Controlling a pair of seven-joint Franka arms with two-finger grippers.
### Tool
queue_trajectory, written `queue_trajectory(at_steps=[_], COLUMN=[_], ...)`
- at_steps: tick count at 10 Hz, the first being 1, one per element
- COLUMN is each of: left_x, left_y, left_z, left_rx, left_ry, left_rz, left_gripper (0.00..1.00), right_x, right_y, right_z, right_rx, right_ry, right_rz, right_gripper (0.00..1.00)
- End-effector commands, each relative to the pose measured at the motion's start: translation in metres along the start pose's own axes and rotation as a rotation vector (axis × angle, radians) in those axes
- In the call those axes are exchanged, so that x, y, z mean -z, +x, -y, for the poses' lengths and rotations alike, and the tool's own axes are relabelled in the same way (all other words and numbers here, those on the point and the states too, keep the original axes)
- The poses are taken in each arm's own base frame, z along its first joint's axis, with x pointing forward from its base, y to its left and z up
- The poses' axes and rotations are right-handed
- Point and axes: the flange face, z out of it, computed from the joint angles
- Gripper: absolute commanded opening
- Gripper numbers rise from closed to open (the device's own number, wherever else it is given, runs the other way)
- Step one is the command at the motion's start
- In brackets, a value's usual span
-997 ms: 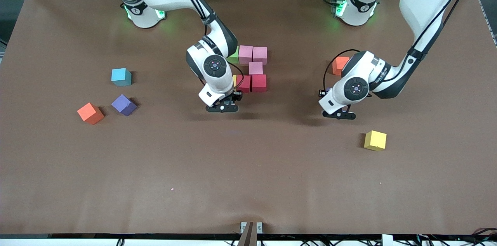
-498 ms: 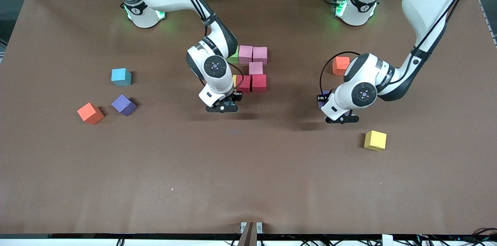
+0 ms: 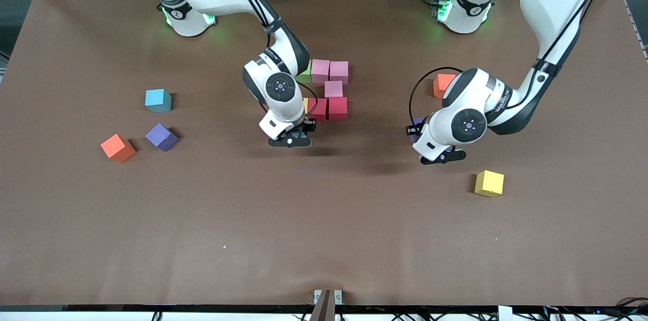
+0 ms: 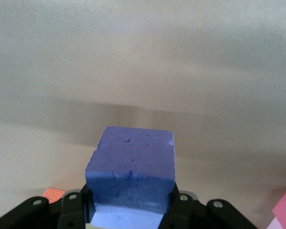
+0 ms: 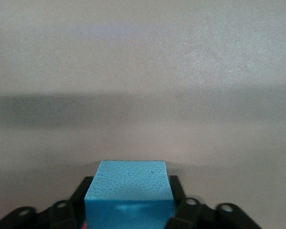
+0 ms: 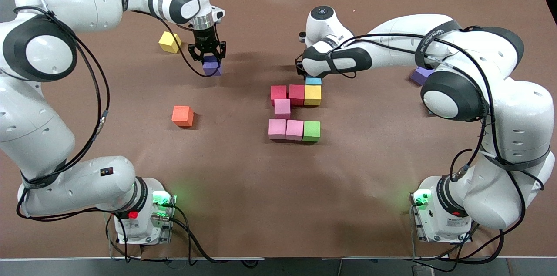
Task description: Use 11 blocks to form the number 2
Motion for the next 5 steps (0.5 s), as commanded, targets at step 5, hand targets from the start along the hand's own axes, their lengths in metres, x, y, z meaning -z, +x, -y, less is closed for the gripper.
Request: queue_trajectory(at_steps=[5], left_x=[0.012], left_y=[0.010], left_z=[-0.020], left_rx=[0.053], left_ry=[-0.035], left_rz=[0.014], left_gripper=[0.34], right_x=[0.084], right_y=[0.013], right_z=[-0.023], right_rx=[-0.021], right_ry=[0.009], right_rz=[-0.008], right_gripper=[1.00])
